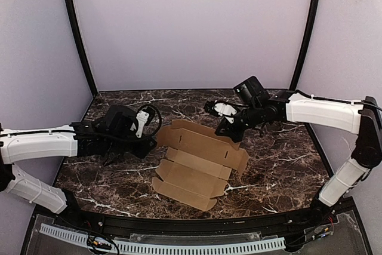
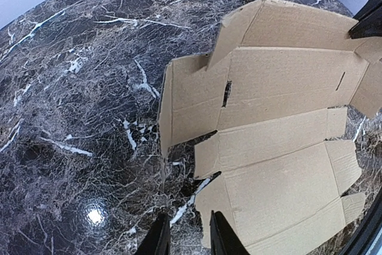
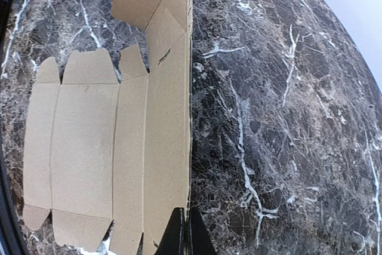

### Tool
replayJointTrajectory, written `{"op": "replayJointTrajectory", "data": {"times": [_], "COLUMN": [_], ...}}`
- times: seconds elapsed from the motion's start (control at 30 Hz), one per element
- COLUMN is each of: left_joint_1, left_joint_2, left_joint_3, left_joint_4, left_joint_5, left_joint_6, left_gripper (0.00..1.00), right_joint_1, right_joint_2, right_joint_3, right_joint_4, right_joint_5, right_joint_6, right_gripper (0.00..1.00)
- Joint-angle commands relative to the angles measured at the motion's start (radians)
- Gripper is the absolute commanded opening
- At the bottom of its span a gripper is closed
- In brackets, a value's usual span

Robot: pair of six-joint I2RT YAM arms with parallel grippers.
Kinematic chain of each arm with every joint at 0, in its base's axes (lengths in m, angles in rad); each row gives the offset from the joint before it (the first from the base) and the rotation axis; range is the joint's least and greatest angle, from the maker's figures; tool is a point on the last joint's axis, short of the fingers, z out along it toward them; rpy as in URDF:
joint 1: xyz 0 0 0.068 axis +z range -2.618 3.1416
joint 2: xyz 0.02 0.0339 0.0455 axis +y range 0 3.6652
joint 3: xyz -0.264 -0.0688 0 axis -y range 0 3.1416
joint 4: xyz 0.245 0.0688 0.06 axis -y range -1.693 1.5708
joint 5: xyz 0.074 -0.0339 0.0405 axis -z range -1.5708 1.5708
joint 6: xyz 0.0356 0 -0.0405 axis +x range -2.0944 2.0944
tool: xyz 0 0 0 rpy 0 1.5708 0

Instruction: Fold the paper box

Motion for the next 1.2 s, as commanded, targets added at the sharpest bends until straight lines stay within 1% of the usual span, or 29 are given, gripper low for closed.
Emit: {"op": "replayJointTrajectory", "data": {"times": [0.0, 0.1, 0.2, 0.37, 0.43, 0.47, 0.53, 0.63, 0.9, 1.17], "left_joint_1": [0.002, 0.001, 0.003, 0.007, 0.011, 0.012, 0.02, 0.033, 0.064, 0.071], "left_joint_2": [-0.051, -0.063, -0.062, -0.023, -0.006, 0.006, 0.025, 0.036, 0.02, 0.021], "left_joint_3": [0.0, 0.029, 0.072, 0.166, 0.193, 0.203, 0.231, 0.257, 0.268, 0.263], "left_joint_4": [-0.032, -0.036, -0.031, -0.042, -0.047, -0.051, -0.066, -0.079, -0.099, -0.098], "left_joint_5": [0.027, 0.056, 0.094, 0.128, 0.132, 0.132, 0.121, 0.1, 0.069, 0.109], "left_joint_6": [-0.033, -0.051, -0.083, -0.124, -0.131, -0.134, -0.147, -0.162, -0.167, -0.164], "left_gripper": [0.28, 0.31, 0.31, 0.17, 0.11, 0.05, 0.01, 0.0, 0.0, 0.0], "right_joint_1": [0.054, 0.084, 0.113, 0.165, 0.191, 0.205, 0.23, 0.26, 0.311, 0.335], "right_joint_2": [-0.041, -0.069, -0.095, -0.132, -0.141, -0.146, -0.153, -0.161, -0.163, -0.151], "right_joint_3": [-0.055, -0.097, -0.117, -0.135, -0.138, -0.139, -0.14, -0.148, -0.167, -0.16], "right_joint_4": [0.126, 0.175, 0.199, 0.208, 0.208, 0.208, 0.208, 0.208, 0.206, 0.221], "right_joint_5": [0.167, 0.214, 0.241, 0.269, 0.324, 0.348, 0.377, 0.412, 0.471, 0.487], "right_joint_6": [0.01, 0.016, 0.026, 0.041, 0.045, 0.047, 0.051, 0.057, 0.064, 0.068], "right_gripper": [0.0, 0.0, 0.0, 0.0, 0.0, 0.0, 0.0, 0.0, 0.0, 0.0]}}
